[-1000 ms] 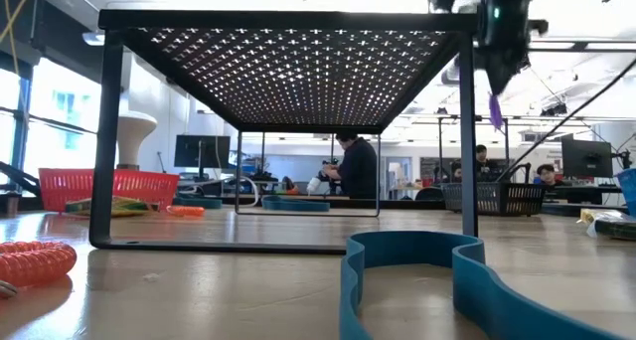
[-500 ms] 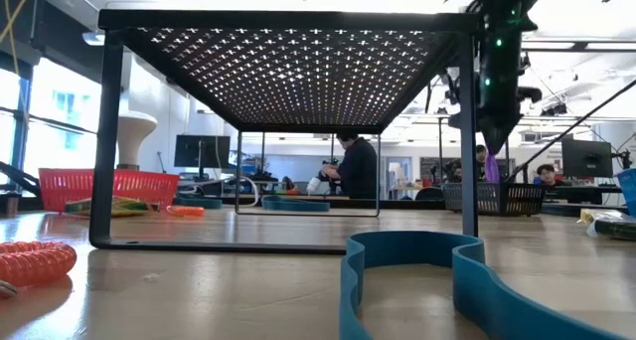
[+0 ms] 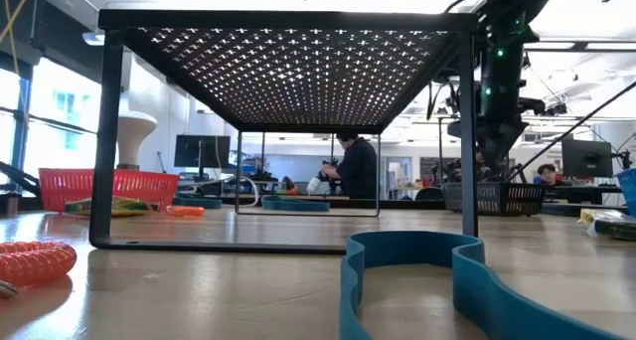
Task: Pick & Place Office Desk Supplies
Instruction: Put the yellow crayon box into the red bin
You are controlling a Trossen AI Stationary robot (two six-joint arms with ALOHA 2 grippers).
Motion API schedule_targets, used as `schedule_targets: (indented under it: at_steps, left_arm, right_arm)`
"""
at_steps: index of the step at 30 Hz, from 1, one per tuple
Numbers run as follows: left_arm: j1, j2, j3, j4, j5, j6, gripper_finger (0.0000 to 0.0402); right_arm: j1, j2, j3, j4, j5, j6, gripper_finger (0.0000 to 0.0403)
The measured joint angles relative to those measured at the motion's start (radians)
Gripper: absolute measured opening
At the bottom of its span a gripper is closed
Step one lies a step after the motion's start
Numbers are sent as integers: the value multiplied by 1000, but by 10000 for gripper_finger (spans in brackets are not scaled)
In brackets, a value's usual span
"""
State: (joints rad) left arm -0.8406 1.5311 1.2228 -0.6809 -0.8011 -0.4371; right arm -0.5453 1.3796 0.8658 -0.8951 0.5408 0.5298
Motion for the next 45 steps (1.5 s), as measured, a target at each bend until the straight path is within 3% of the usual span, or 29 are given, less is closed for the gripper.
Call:
schedule_targets:
  at_steps: [6,11,15,20,23,27,34,40,45]
  left_arm:
    - [-12,-18,0,-1,2,-110,160]
    - [-11,-84,0,-43,1,-295,160]
    - [-10,-128,0,-177,44,-490,160]
    - [34,-127,-2,-463,89,-731,160]
    - [66,-126,-19,-577,88,-840,160]
    - [108,-126,-74,-628,101,-938,160]
    - [188,-124,-228,-568,231,-1088,160]
    - [196,-124,-323,-494,276,-1260,160]
    - [185,-124,-345,-450,287,-1284,160]
  right_arm:
    - [45,-40,36,-16,140,-38,183]
    - [158,-152,115,-3,207,-38,211]
    - [300,-257,174,75,158,-92,217]
    - [515,-349,182,322,28,-211,217]
    - [641,-363,182,458,36,-246,217]
    - [787,-328,182,602,38,-307,217]
    - [990,-164,180,760,75,-330,217]
    - [1080,-17,180,909,123,-388,217]
    - [1115,49,180,1000,122,-408,217]
